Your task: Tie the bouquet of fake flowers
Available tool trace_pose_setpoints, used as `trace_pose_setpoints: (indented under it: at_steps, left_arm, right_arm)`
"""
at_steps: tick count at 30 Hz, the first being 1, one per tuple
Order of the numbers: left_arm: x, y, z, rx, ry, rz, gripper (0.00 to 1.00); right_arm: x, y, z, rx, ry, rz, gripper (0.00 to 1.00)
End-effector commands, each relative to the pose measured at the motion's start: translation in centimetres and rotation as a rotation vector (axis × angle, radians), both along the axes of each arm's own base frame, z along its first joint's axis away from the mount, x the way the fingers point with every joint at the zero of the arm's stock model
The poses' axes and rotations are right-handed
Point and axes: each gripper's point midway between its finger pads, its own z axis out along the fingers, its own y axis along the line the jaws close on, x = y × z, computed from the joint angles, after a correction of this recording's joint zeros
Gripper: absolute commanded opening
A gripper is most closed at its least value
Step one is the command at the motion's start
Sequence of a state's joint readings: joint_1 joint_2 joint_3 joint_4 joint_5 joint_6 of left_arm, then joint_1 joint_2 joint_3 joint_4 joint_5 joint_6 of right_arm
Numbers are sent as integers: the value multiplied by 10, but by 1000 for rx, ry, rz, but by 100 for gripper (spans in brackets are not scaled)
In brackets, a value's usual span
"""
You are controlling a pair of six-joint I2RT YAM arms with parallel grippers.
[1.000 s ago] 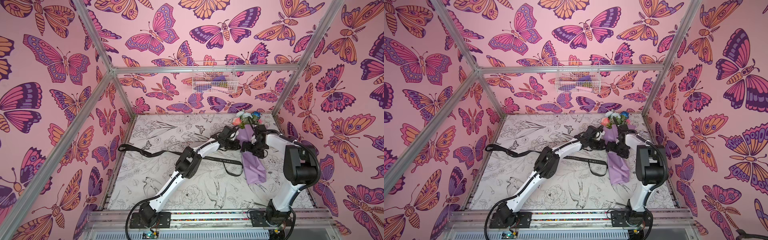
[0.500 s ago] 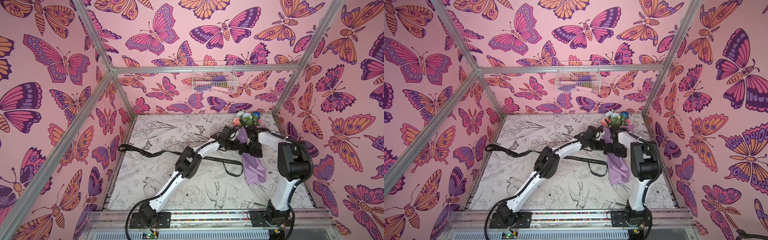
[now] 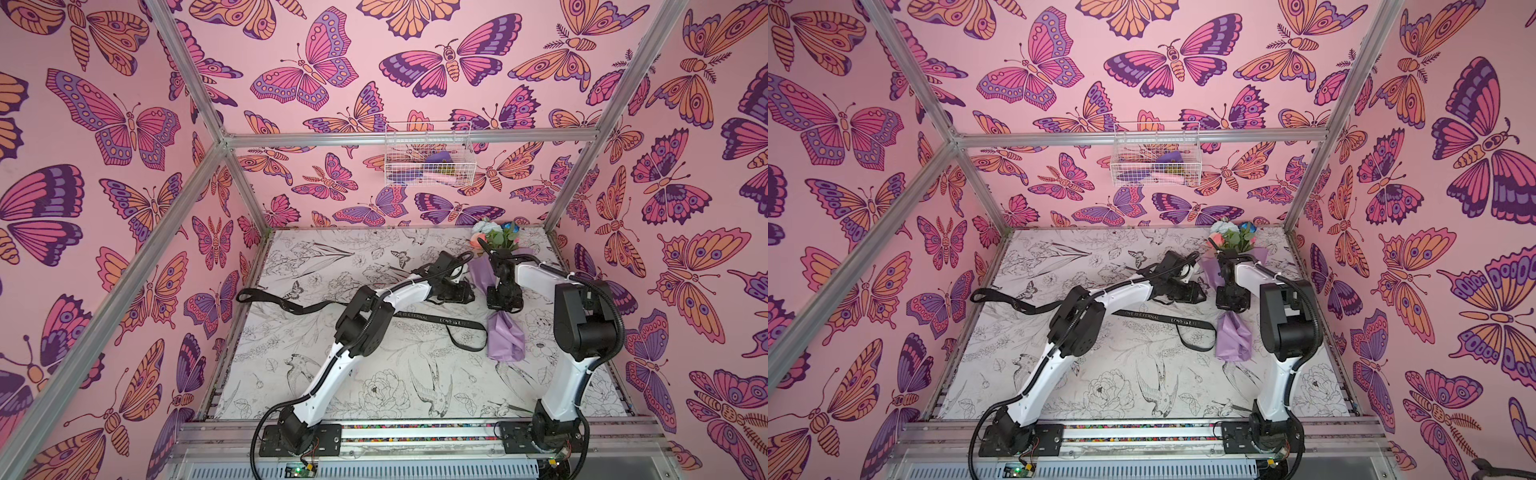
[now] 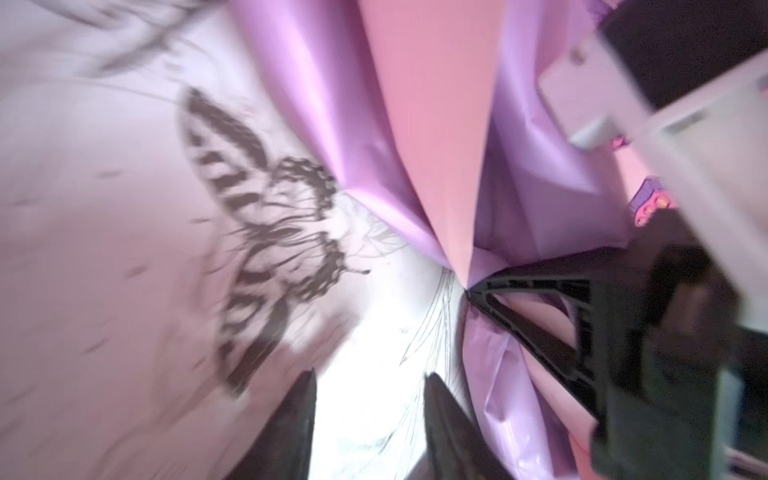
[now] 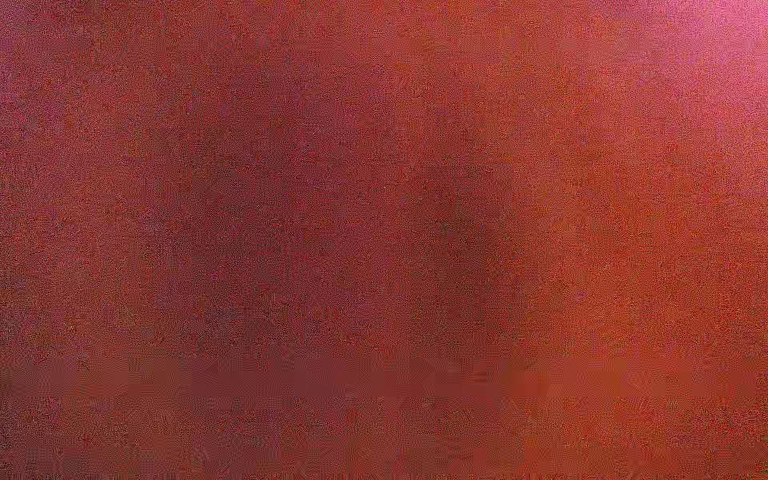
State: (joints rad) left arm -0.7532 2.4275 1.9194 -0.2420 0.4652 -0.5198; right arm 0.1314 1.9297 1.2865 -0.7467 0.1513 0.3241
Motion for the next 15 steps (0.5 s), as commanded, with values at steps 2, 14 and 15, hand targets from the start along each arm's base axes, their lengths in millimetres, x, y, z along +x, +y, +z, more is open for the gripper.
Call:
trace_pose_setpoints:
  at_steps: [2,14,15]
  left_arm:
    - [9,37,37,-4,-119,74,53]
    - [-76,84,41,35,-293,-85,61]
    - [-84,87,36,51,-292,-97,63]
  right_arm:
    - [-9,-7,21,-37,-16,17,0]
    - [-28,-18,119,-51,-264,-21,0]
    - [-32,-20,127,-53,-284,-25,0]
